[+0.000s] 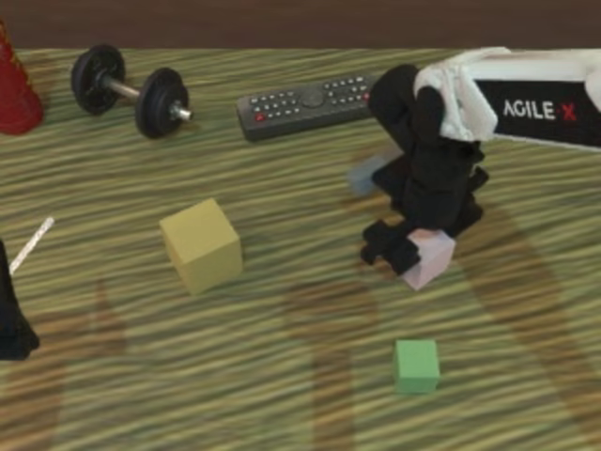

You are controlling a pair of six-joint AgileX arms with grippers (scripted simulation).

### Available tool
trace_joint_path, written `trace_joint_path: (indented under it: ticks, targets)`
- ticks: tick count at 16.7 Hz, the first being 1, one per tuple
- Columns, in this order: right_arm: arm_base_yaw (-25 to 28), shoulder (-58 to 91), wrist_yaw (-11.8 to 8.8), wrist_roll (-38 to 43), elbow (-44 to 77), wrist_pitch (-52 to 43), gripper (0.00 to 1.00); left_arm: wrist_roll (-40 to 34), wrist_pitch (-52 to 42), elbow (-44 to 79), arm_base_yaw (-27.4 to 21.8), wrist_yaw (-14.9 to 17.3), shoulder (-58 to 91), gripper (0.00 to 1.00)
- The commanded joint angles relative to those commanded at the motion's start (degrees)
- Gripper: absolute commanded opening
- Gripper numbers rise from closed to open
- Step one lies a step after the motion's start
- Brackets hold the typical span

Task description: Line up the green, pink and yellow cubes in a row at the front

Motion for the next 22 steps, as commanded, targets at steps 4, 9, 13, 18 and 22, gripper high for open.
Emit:
trace_joint_path:
  ticks: [4, 9, 13, 18, 22]
  targets:
    - [0.37, -2.44, -0.15, -0.14, 4.26, -7.07, 0.0, 0.0, 0.0, 0.0, 0.0, 0.0, 0.0, 1.0]
    - [0.49, -4.64, 0.03, -0.14, 7.36, -12.07, 0.0, 0.0, 0.0, 0.0, 0.0, 0.0, 0.0, 1.0]
    - [0.5, -4.55, 0.0, 0.71, 7.08, -11.94, 0.0, 0.0, 0.0, 0.0, 0.0, 0.0, 0.0, 1.0]
    - [4.96, -7.01, 0.08, 12.45, 4.24, -11.59, 0.0, 0.0, 0.0, 0.0, 0.0, 0.0, 0.0, 1.0]
    - [10.62, -10.27, 0.28, 29.46, -0.14, -11.29, 0.0, 0.0, 0.0, 0.0, 0.0, 0.0, 0.0, 1.0]
